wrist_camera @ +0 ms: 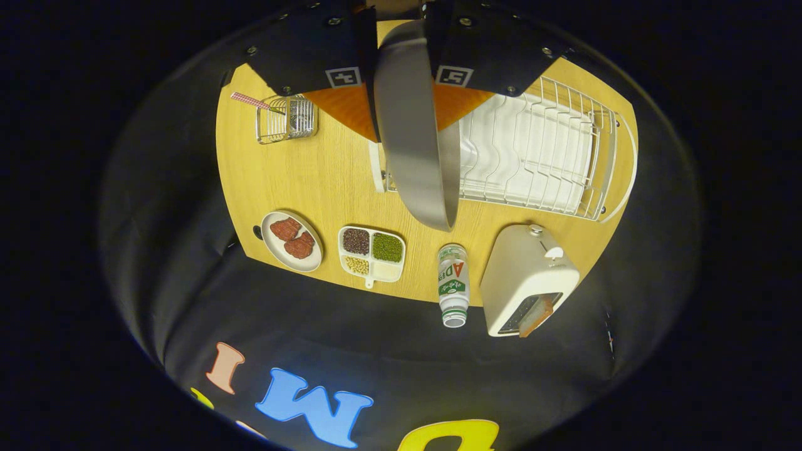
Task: Take the plate from the dish rack, then take the spoon from the basket and place it into the plate.
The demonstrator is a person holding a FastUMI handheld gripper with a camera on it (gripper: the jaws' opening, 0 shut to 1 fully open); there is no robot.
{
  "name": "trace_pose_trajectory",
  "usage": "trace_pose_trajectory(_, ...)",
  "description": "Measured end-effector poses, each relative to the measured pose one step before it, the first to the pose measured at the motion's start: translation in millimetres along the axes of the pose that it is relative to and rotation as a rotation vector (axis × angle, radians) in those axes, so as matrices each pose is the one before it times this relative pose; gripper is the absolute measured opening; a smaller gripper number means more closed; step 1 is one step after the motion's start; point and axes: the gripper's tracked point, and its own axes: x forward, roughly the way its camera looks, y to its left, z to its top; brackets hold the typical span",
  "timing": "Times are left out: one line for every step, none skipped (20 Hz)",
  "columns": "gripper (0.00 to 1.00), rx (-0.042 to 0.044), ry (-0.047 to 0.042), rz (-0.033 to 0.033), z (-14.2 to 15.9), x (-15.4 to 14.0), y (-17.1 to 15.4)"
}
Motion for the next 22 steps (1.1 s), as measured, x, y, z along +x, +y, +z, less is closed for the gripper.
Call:
trace_pose_trajectory(0.28, 0.01549, -0.00493, 0.01665, -0.14, -8.14, -6.35)
trace_pose_trajectory(0.29, 0.01948, -0.00732, 0.0299, -0.62, -9.12, -6.38)
trace_pose_trajectory(0.29, 0.0169, -0.00699, 0.03206, -0.53, -10.73, -5.21)
trace_pose_trajectory(0.29, 0.02053, -0.00351, 0.02995, -3.35, -12.02, -7.36)
trace_pose_trajectory(0.29, 0.01953, -0.00725, 0.02106, -3.13, -10.12, -8.41)
trace_pose_trajectory(0.29, 0.02136, -0.00531, 0.00789, -4.75, -10.19, -11.27)
trace_pose_trajectory(0.29, 0.01632, -0.00121, 0.00212, -4.48, -7.96, -9.82)
trace_pose_trajectory(0.29, 0.0155, -0.00279, 0.00656, -5.26, -7.2, -8.94)
trace_pose_trajectory(0.29, 0.01443, -0.00153, 0.00708, -4.69, -7.18, -9.52)
trace_pose_trajectory(0.28, 0.01139, -0.00446, 0.0098, -5.66, -6.7, -10.66)
trace_pose_trajectory(0.29, 0.00531, 0.00379, 0.00515, -5.05, -4.31, -8.54)
trace_pose_trajectory(0.28, 0.00471, 0.00743, 0.01046, -7.97, -4.65, -9.03)
trace_pose_trajectory(0.28, 0.00559, -0.00065, 0.0183, -6.26, -5.21, -7.17)
trace_pose_trajectory(0.29, 0.00717, -0.00107, 0.01376, -5.2, -3.36, -7.89)
trace_pose_trajectory(0.28, 0.00426, -0.00277, 0.00969, -5.23, -3.41, -9.52)
trace_pose_trajectory(0.28, 0.00018, -0.00585, 0.00817, -7.24, -3.12, -10.39)
trace_pose_trajectory(0.29, 0.00058, -0.00606, 0.00822, -5.01, -2.05, -7.42)
trace_pose_trajectory(0.28, 0.00473, -0.00339, 0.00931, -7.59, 0.0, -7.98)
trace_pose_trajectory(0.28, 0.00524, -0.00074, 0.01016, -7.47, 0.37, -7.57)
trace_pose_trajectory(0.28, 0.00828, -0.00458, 0.0137, -8.52, 1.45, -7.63)
trace_pose_trajectory(0.28, 0.00771, -0.00093, 0.00996, -6.89, 2.0, -5.56)
trace_pose_trajectory(0.28, 0.00857, 0.00131, 0.01, -10.2, 4.79, -5.79)
